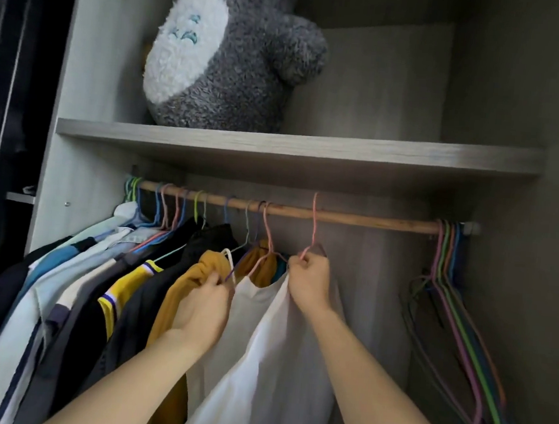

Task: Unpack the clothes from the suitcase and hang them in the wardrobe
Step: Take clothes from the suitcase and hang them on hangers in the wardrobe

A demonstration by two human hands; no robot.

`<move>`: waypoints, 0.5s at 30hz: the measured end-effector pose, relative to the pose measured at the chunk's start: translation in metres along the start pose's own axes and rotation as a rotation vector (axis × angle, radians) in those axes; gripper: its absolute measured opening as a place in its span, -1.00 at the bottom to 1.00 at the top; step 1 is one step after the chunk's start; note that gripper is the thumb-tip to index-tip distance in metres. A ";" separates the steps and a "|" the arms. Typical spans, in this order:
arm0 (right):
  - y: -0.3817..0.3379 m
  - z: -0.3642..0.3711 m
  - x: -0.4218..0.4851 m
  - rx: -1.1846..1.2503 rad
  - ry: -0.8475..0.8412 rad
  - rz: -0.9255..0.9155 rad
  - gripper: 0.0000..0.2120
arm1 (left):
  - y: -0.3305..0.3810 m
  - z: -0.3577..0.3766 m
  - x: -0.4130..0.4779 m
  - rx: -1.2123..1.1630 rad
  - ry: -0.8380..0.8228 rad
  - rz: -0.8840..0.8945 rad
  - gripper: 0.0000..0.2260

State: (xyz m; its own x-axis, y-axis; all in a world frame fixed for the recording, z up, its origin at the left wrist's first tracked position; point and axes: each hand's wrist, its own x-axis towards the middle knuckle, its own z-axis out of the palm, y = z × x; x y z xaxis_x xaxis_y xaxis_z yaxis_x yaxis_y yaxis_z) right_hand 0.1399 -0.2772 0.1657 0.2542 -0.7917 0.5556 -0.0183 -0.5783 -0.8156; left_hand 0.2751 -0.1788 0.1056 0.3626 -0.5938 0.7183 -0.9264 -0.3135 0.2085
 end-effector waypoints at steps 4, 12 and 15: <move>0.014 0.021 0.019 -0.069 -0.095 0.045 -0.75 | -0.014 0.003 -0.001 -0.076 -0.082 -0.019 -0.70; 0.017 0.032 0.021 -0.271 -0.163 -0.072 -0.83 | -0.021 0.004 0.008 0.041 -0.050 0.056 -0.63; 0.018 0.035 0.016 -0.444 -0.170 -0.120 -0.85 | -0.018 0.003 0.008 0.040 -0.064 0.044 -0.63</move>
State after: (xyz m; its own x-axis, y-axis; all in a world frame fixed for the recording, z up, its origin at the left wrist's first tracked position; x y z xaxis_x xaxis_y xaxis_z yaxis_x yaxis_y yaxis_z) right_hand 0.1779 -0.2933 0.1538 0.4335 -0.6922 0.5770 -0.3800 -0.7210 -0.5794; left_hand 0.2954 -0.1800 0.1056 0.3289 -0.6530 0.6823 -0.9372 -0.3146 0.1506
